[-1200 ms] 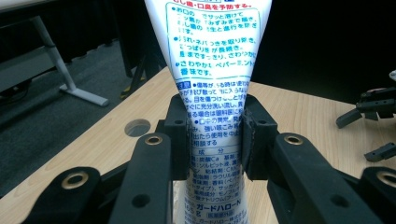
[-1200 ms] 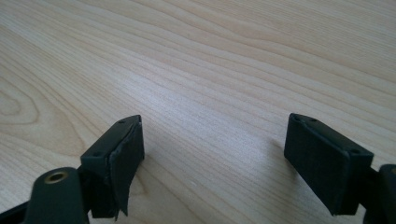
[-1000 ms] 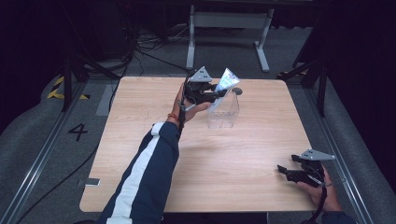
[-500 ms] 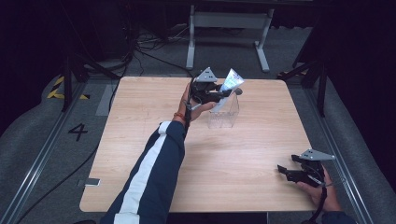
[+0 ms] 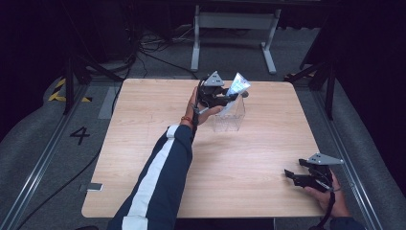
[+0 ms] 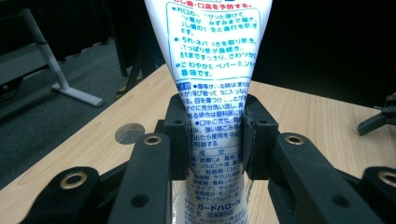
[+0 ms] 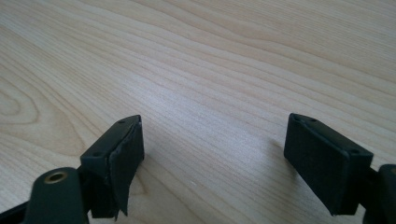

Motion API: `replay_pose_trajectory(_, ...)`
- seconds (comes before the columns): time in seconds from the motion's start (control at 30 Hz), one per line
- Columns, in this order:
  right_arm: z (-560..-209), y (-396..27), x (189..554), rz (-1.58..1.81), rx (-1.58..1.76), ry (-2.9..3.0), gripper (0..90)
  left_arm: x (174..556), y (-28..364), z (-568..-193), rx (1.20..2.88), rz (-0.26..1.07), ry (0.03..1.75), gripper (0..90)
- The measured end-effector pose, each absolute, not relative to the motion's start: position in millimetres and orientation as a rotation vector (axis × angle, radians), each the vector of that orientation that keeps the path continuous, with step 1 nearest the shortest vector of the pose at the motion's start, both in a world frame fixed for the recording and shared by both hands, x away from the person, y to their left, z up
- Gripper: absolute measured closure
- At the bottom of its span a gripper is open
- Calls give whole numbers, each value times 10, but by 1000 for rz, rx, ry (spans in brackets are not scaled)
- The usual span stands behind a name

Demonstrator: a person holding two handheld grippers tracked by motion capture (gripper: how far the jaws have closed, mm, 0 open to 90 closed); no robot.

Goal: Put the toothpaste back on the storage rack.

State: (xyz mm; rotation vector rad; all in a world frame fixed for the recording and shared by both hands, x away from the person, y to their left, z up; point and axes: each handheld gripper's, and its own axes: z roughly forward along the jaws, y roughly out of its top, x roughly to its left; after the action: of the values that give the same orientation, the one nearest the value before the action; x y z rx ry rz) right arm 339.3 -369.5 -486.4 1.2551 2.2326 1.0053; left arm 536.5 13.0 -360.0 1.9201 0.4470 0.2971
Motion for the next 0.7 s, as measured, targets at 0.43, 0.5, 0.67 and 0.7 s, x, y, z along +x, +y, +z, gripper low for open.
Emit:
replay_pose_trajectory(0.43,-4865,-3694,3392,1007,1256,2232,204,5410,146,-3658,1917,321,447,685)
replay_pose_trajectory(0.5,-4864,-3694,3391,1006,1256,2233,204,5413,153,-3666,1914,320,460,685)
replay_pose_trajectory(0.67,-4863,-3695,3391,1005,1256,2233,204,5425,160,-3742,1907,296,474,682)
replay_pose_trajectory(0.7,-4863,-3695,3391,1004,1256,2233,204,5428,160,-3758,1910,295,469,682)
